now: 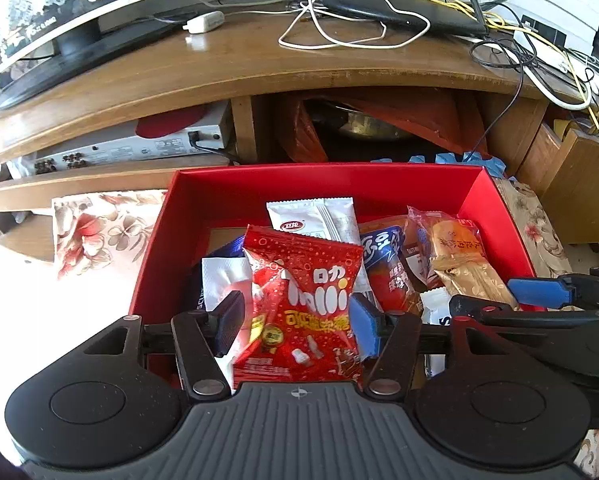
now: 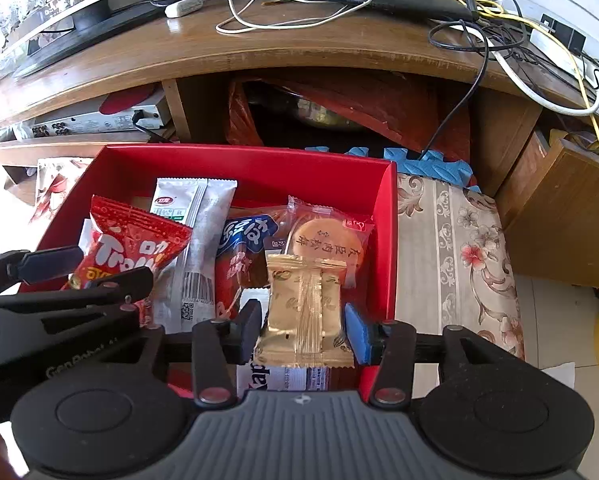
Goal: Organize snacks
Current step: 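Open both grippers to release the Trolli bag and gold pastry into the box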
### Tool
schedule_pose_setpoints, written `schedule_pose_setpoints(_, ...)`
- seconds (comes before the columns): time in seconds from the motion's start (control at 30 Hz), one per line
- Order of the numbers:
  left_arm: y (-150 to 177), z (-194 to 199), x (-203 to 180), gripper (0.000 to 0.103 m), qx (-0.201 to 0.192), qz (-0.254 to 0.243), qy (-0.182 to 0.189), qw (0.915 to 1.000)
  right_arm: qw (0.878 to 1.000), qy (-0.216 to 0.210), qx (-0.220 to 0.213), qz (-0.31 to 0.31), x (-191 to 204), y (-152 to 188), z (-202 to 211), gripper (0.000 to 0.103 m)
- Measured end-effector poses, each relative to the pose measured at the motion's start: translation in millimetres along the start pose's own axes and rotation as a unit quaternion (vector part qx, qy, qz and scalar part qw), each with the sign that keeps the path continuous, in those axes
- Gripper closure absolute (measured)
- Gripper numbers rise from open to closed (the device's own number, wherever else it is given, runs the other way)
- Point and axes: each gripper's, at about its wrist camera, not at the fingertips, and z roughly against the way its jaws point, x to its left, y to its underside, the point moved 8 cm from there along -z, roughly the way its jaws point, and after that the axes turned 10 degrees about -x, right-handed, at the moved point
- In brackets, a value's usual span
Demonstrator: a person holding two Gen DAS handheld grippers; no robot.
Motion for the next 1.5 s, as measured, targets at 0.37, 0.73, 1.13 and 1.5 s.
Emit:
schedule_pose_setpoints(0.37,-2.0,13.2,6.0,0.030,-0.005,0.012,-0.001,0.9999,1.000,-0.007,-0.011,-0.007,0.9,-0.2,15.4,0.056)
schedule_pose_setpoints(0.73,1.4,23.7,7.8,0.027,-0.009,0.017,0.000,0.9998,1.000,-0.010,-0.011,-0.012,0.6,3.5,24.7,0.053)
schedule_pose_setpoints(1.13,5.5,41.5,12.8,0.018,-0.018,0.039,0.004,0.9991,0.999,-0.019,-0.026,-0.029,-0.7,9.1,47.7,0.051)
schedule_pose_setpoints(1.5,19.2,56.1,14.8,0.010,-0.022,0.050,0.001,0.9985,0.997,-0.038,-0.047,-0.040,2.7,18.2,79.2,0.047)
